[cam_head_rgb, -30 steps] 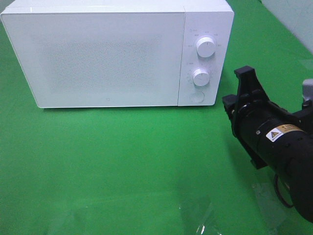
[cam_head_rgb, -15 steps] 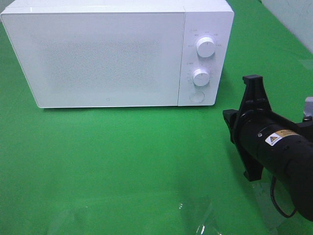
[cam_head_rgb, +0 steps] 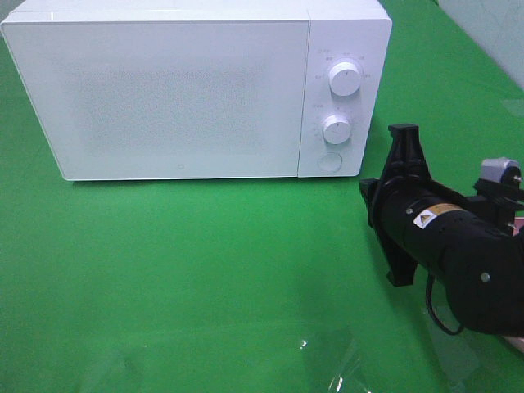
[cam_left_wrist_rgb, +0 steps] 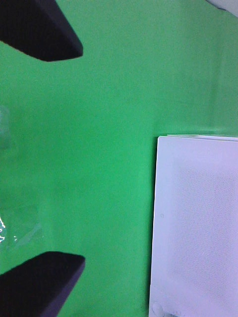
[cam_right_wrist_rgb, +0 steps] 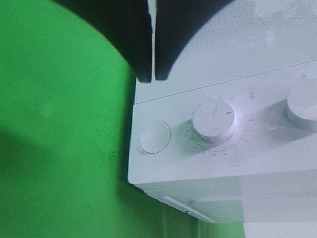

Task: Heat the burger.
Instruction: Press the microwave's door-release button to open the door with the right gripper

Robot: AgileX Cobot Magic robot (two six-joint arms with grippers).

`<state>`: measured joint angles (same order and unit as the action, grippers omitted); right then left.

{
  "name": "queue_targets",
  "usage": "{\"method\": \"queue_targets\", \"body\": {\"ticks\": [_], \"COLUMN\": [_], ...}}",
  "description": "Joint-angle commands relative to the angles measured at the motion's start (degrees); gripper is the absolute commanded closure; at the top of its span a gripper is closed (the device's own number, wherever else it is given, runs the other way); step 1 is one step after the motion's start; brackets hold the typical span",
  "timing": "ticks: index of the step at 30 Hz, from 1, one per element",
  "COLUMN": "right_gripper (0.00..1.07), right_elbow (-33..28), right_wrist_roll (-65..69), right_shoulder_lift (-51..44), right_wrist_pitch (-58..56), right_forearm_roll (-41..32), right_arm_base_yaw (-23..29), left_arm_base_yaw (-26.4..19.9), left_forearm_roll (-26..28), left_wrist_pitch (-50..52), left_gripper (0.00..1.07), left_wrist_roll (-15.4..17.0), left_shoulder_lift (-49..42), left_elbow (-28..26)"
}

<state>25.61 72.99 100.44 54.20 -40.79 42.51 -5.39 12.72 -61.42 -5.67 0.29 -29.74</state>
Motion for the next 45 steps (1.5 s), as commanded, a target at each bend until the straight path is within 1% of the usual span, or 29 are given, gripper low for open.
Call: {"method": "queue_targets", "body": {"ticks": [1,5,14,15,26,30,45], "right_gripper": [1.07,1.07,1.07,1.07,1.07,1.07,1.07], "right_elbow": [2.29,5.96,9.85,11.0,16.44,18.91,22.46], "right_wrist_roll": [0.63,1.83,3.72,4.35,6.59,6.65,6.47], "right_shoulder_lift": [1.26,4.7,8.94,10.03,15.18,17.42,20.17], "right_wrist_pitch": [-0.86,-2.81,-4.58,-5.1,-5.33,-5.5,-6.19], "right_forearm_roll": [3.32,5.84,9.4,10.03,10.54,10.71,11.0], "right_arm_base_yaw": [-1.89,-4.47,-7.51,-7.79,-8.42,-9.97,-11.69], "left_arm_base_yaw": [-0.17,-0.17,-0.17,-0.17,-0.17,-0.17,-0.17], "left_forearm_roll": [0.4,0.4,0.4,0.4,0.4,0.4,0.4], "left_wrist_pitch": [0.46,0.46,0.46,0.46,0.46,0.46,0.46], "left_gripper": [0.1,0.1,0.1,0.1,0.1,0.1,0.1], "left_wrist_roll": [0.06,0.06,0.06,0.06,0.06,0.06,0.06], "left_shoulder_lift": [-0.06,-0.06,-0.06,-0.06,-0.06,-0.06,-0.06], "left_elbow": [0.17,0.17,0.17,0.17,0.17,0.17,0.17]}}
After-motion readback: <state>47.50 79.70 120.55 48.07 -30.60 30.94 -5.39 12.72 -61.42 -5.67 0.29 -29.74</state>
